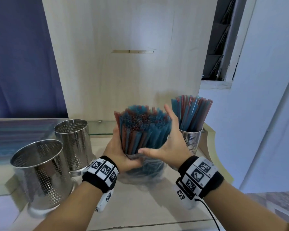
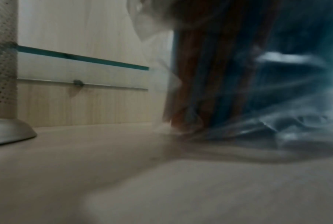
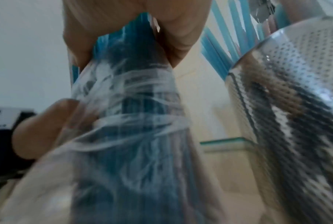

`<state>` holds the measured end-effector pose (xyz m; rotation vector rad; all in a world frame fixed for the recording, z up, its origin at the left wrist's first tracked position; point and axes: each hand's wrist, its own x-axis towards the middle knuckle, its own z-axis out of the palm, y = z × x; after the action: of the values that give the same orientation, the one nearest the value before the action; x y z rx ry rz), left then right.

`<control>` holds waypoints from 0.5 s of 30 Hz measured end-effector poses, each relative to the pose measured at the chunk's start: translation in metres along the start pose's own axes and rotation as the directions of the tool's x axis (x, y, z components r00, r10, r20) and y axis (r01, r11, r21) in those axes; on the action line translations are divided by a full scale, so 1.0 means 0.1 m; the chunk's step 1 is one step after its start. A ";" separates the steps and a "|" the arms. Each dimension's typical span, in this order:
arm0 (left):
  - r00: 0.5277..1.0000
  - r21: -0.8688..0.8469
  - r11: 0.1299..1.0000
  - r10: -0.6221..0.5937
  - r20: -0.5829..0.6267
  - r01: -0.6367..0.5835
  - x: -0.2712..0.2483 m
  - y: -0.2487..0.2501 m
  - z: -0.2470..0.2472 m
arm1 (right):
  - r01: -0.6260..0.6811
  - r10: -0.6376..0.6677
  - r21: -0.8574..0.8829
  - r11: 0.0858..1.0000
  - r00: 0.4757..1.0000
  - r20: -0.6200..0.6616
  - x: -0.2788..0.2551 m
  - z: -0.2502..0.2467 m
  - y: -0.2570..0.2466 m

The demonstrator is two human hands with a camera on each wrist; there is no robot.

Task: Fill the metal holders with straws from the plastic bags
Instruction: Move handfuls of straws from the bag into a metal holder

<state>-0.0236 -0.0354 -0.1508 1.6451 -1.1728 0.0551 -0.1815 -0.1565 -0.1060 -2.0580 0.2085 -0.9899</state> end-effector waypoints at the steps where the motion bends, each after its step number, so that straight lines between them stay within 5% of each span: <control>1: 1.000 -0.002 1.000 -0.017 0.000 0.017 0.01 0.02 0.02 | -0.015 0.014 -0.032 0.999 1.000 -0.003 0.00 0.00 0.04; 4: 0.999 -0.085 0.996 -0.015 0.034 0.018 0.02 0.02 0.05 | -0.104 0.104 0.007 0.995 0.995 -0.014 0.05 0.01 0.11; 15: 0.993 -0.025 0.993 -0.118 -0.007 0.118 0.03 -0.04 0.01 | -0.130 0.112 -0.162 0.978 0.987 -0.117 0.17 -0.04 -0.03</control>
<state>-0.0198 -0.0378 -0.1523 1.6875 -1.0638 -0.0271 -0.1733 -0.1650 -0.0928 -2.1176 0.4843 -1.0379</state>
